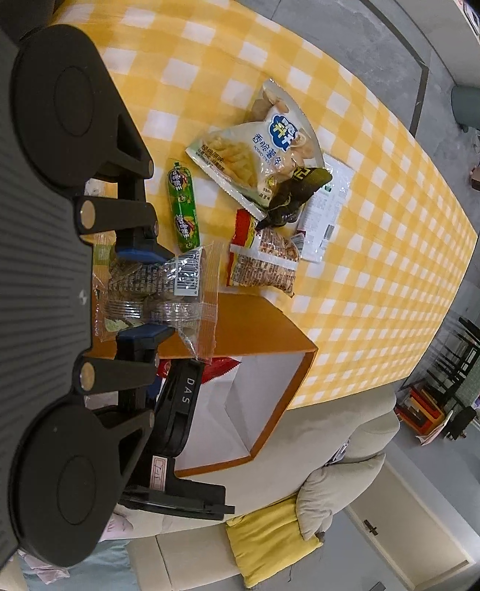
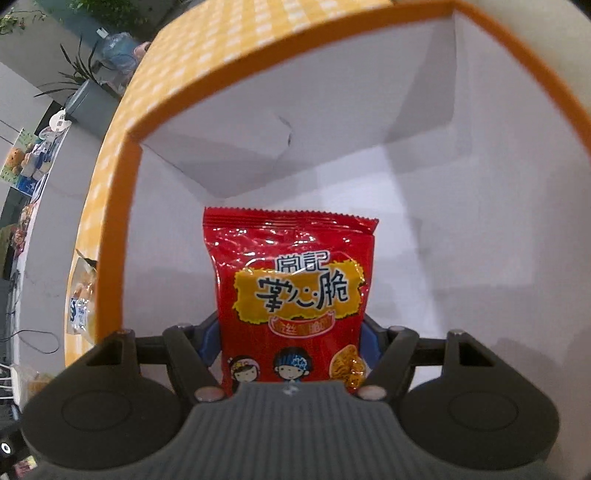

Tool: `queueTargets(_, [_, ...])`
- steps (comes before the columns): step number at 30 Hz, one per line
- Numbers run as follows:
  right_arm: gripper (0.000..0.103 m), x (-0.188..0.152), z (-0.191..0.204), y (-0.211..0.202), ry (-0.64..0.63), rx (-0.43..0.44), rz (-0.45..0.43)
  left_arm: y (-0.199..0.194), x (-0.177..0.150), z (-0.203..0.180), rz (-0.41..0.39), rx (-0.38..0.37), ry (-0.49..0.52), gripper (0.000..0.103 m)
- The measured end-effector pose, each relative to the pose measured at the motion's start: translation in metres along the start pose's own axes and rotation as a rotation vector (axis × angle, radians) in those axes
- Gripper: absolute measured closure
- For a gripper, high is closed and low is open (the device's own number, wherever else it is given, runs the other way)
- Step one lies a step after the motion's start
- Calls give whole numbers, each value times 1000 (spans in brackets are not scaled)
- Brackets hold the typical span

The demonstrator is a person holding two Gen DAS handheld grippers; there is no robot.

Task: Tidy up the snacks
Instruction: 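Lower the red bag into the box and open the right tool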

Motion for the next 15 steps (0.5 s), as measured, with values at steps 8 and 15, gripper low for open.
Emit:
queueTargets(8, [14,0,-7,0,92,80,2,-2,0,1,-5,20,12,65])
queueTargets(15, [13,-12,-2,-42,-55,18,-44,-11,-5,-15,0,-6,27,65])
Point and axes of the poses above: each gripper's, at about its wrist camera, not at the fingertips, and y roughly the way its jaws point, z to its left, x to its top, the point moved 8 cm from there along y, roughly the way its jaws point, and after that the axes turned 11 degrees about -y, right-handed, at the moved point
